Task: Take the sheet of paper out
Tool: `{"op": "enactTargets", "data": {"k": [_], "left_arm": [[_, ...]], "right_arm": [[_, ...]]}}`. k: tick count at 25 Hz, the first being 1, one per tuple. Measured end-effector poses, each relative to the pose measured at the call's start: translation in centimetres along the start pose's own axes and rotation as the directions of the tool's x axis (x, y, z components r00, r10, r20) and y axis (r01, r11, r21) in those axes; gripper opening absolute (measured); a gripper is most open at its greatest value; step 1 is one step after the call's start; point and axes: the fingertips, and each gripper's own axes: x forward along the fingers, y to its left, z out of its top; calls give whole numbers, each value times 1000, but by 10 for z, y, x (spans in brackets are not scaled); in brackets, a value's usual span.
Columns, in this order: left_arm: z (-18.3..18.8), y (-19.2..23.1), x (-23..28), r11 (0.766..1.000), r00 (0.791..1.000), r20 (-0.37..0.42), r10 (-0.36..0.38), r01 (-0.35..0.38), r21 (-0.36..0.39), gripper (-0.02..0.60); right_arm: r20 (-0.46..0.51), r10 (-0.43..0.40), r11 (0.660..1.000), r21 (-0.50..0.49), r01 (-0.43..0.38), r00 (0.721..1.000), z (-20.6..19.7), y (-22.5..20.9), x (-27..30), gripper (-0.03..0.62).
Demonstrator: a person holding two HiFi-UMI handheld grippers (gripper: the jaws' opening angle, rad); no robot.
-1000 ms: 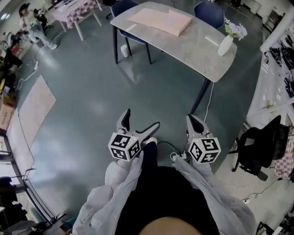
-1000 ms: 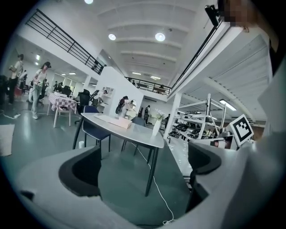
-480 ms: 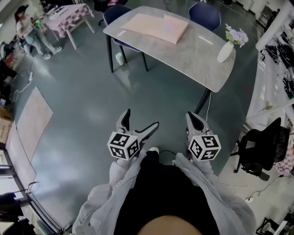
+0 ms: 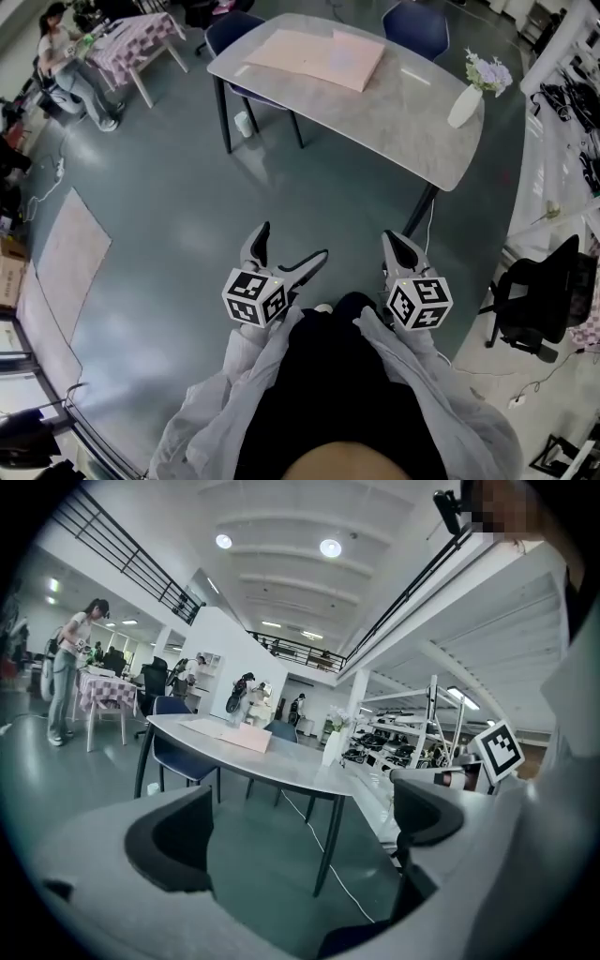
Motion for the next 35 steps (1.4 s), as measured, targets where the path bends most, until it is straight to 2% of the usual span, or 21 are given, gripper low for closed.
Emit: {"op": "enactTargets", "data": {"k": [6, 14, 23, 30, 35], "left_arm": [[-15, 2, -4, 1000, 1000, -27, -4, 4, -26, 584], [-18, 12, 1, 998, 1000, -27, -4, 3, -56, 578], [1, 37, 22, 998, 1000, -9, 10, -10, -55, 577], [13, 68, 66, 997, 999, -18, 30, -32, -76, 577], [44, 95, 114, 996, 999, 3, 38, -38, -75, 577]], "right_arm": [[-15, -31, 999, 5, 31, 999, -7, -5, -5, 12], [-46, -21, 1000, -8, 21, 999, -15, 0, 6, 12], [-66, 3, 1000, -20, -4, 998, -6, -10, 50, 12], [-85, 30, 998, -49, -35, 996, 9, -29, 100, 12], [-88, 30, 998, -49, -35, 996, 35, -58, 148, 12]]}}
